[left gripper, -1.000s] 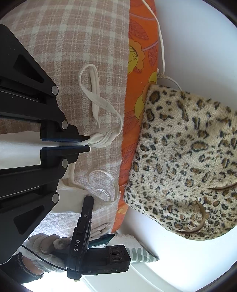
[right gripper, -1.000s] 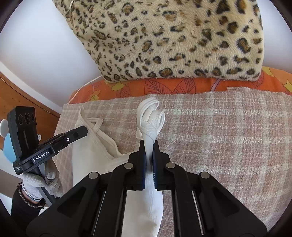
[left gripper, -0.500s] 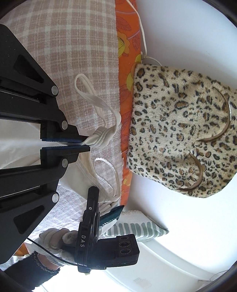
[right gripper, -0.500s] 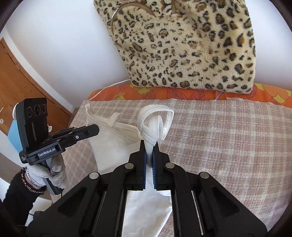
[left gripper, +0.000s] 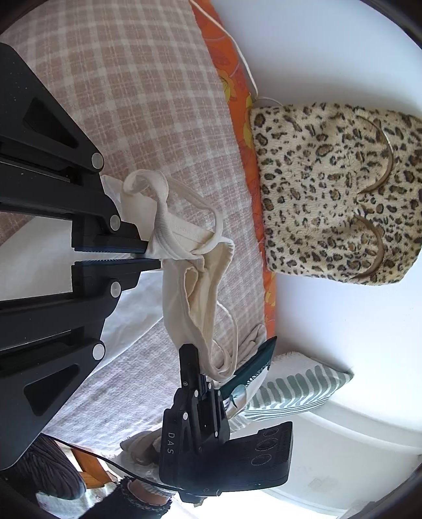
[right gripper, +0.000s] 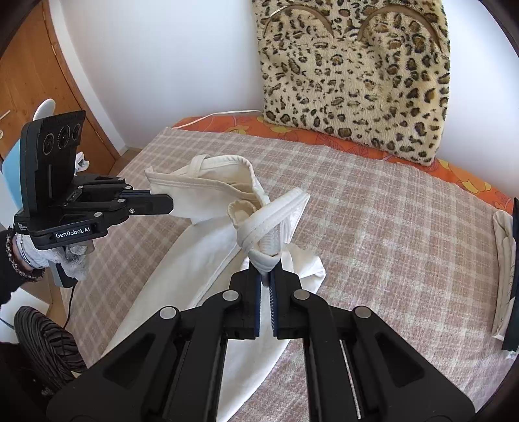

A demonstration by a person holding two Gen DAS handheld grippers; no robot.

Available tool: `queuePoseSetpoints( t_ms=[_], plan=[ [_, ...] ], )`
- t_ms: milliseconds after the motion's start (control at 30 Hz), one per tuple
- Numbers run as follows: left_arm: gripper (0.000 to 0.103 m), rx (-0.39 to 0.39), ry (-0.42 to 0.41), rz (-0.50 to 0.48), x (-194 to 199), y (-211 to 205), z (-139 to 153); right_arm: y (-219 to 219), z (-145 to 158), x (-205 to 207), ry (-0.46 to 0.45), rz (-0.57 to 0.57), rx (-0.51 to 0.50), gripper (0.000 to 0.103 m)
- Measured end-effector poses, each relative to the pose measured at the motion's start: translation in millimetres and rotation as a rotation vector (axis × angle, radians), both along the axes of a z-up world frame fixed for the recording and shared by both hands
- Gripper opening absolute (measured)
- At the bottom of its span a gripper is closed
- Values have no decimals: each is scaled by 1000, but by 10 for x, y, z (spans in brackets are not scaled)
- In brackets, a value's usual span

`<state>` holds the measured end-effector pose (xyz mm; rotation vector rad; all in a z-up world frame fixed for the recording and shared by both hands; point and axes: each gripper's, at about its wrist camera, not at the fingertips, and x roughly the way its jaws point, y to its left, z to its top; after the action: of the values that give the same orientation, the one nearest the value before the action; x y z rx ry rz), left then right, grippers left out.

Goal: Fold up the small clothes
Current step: 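Lift the strap end and fold it over toward the hem, then release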

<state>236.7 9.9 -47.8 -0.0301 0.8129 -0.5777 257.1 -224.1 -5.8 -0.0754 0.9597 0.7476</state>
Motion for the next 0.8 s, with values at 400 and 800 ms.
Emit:
queuePoseSetpoints(
  t_ms=[400, 800],
  plan=[
    [1, 123, 20, -41, -737, -30, -329, -25, -407, -940, -70, 42, -134, 5],
    [2, 324, -58, -147, -1265, -221, -531, -336, -704, -1205, -63, -14, -156, 6]
  ],
)
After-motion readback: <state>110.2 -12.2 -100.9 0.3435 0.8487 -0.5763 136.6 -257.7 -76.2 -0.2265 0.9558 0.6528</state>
